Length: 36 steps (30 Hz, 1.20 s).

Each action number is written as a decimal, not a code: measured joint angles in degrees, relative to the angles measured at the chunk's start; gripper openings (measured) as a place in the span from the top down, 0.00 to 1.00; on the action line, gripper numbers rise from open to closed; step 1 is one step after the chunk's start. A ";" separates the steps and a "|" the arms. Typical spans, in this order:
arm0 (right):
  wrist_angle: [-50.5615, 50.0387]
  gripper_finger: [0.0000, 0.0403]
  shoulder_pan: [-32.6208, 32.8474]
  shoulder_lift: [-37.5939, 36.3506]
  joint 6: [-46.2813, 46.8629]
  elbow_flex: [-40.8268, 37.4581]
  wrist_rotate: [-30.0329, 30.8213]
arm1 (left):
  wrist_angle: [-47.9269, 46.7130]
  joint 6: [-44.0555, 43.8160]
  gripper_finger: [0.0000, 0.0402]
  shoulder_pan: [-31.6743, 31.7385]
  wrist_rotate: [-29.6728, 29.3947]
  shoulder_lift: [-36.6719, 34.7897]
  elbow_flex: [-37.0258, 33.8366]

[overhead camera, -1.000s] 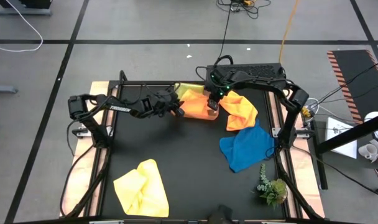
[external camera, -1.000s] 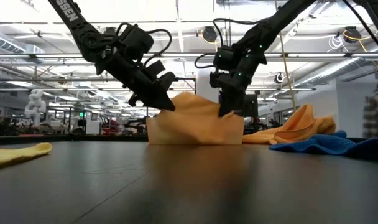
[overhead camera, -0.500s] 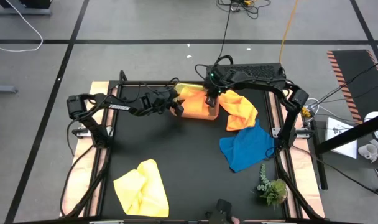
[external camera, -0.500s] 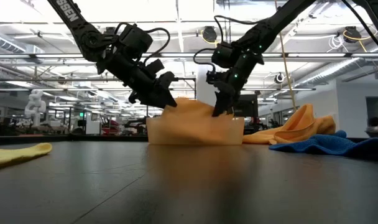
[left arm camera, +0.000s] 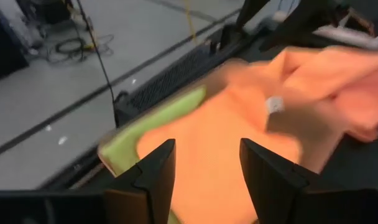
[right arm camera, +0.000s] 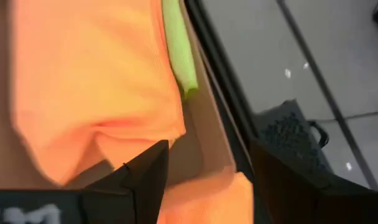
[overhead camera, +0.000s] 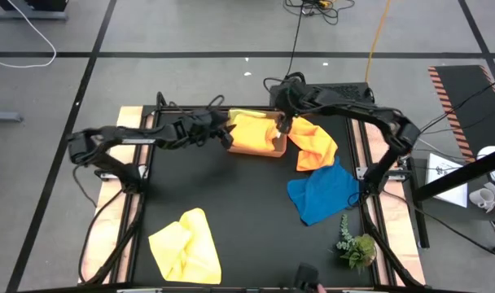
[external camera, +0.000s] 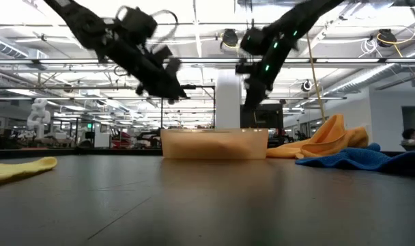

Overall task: Fold microfiber towels
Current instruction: Put the orange microfiber cloth into the orange bin

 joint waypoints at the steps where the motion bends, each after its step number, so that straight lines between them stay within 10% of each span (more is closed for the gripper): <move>1: -0.03 0.47 0.31 -1.75 0.03 -0.45 -0.63 | -1.20 0.24 0.57 -0.35 0.01 -1.99 0.02; 7: 9.54 0.52 4.23 -8.71 0.19 -8.63 -13.45 | -8.78 0.96 0.62 -4.68 0.13 -10.27 0.01; 15: 31.43 0.60 7.94 -3.14 3.40 -19.79 -12.13 | -7.38 2.54 0.71 -10.24 -2.90 -5.19 0.02; 23: 29.75 0.70 8.13 4.83 5.48 -15.02 -4.89 | 5.57 4.42 0.77 -7.50 -2.21 10.08 -0.07; 36: 17.74 0.78 6.70 4.45 5.29 -14.63 3.88 | 6.22 4.13 0.77 0.40 -0.40 13.67 -0.02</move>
